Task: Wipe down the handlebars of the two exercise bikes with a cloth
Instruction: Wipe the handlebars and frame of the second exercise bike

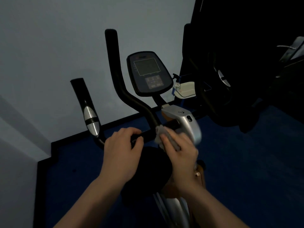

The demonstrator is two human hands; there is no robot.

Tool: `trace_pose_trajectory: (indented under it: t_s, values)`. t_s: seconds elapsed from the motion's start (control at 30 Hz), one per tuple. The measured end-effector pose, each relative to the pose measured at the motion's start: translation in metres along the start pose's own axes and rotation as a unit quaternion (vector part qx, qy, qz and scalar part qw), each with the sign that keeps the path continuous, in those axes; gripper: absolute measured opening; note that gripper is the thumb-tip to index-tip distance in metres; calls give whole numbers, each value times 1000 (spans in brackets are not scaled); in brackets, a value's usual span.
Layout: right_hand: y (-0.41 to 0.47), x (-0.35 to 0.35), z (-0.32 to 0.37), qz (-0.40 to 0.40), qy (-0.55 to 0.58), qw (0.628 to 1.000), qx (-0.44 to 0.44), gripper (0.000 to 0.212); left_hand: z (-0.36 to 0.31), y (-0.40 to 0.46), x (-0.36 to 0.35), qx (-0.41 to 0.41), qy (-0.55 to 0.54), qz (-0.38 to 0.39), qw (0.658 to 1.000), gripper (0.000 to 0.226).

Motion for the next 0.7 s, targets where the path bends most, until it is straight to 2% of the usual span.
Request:
trace_pose_trajectory:
  t_s: [0.07,0.27,0.43,0.7]
  values:
    - [-14,4,0,7,27,999,19,27,0,-1,1,-3,-1,-1,1000,26]
    - [50,-8,16,80,-75,992,69,18,-1,0,1,-9,18,-12,1000,24]
    - [91,-28,34,102,-148,976,124,12,-1,1,-1,-2,18,-19,1000,25]
    - [40,5,2,108,-28,994,19,23,-1,0,1,-1,-7,-25,1000,23]
Point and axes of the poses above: each hand's wrist, its own y-axis towards the middle knuckle, its own x-axis out of the back of the hand, z = x × y, the point moved 4 cm from there along y, towards the middle knuckle, and after that the axes turned 11 degrees about z, right-handed, at the moved point
